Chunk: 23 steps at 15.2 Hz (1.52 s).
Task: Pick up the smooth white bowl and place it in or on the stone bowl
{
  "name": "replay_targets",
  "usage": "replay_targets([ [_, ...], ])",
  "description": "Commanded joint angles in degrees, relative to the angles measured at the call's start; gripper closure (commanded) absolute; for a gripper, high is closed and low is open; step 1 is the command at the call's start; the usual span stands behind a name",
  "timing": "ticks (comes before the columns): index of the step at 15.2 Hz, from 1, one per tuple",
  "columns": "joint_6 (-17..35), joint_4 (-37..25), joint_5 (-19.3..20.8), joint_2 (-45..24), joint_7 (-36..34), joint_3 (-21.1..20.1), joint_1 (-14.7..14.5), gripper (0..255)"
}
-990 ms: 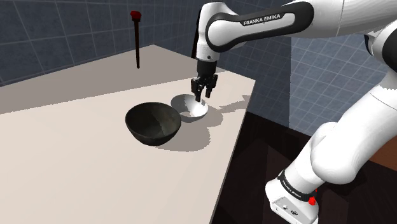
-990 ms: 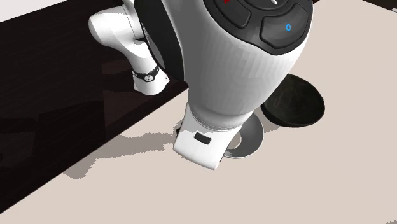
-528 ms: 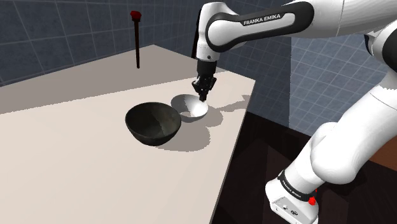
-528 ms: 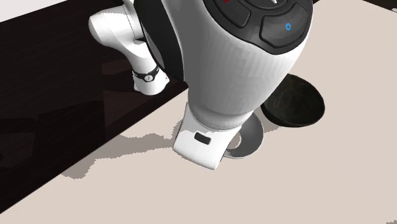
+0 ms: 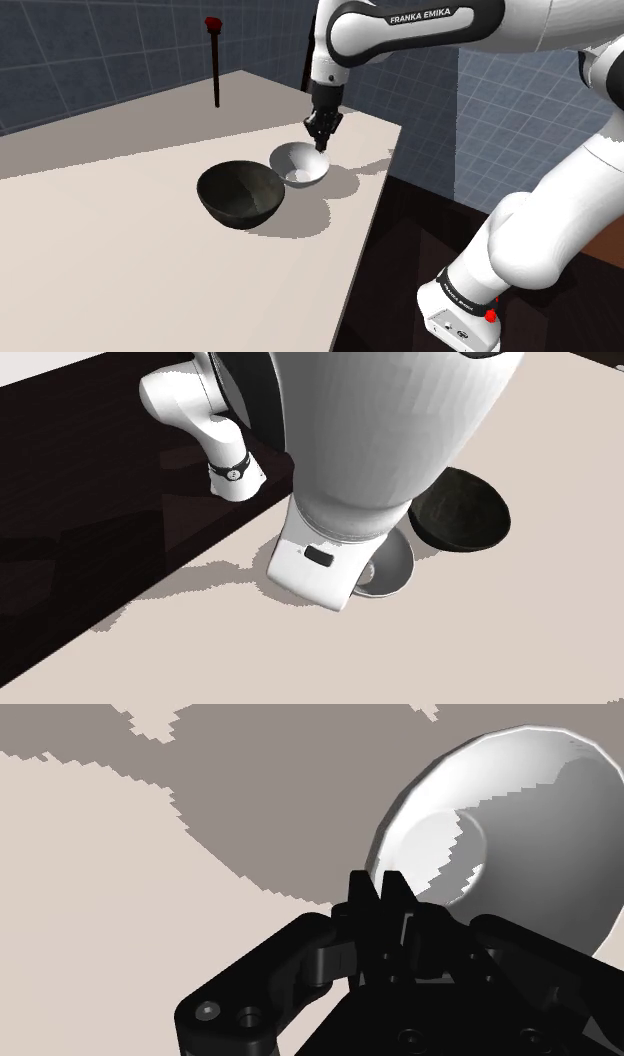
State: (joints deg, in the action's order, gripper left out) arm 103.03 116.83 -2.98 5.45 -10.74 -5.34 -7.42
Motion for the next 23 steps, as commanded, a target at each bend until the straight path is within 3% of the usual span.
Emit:
replay_targets([
  [1,-1.5,-1.2,0.0,0.2,-0.1,0.0,0.0,255],
  [23,-18.5,-18.5,0.1,0.0,-0.7,0.1,0.1,255],
])
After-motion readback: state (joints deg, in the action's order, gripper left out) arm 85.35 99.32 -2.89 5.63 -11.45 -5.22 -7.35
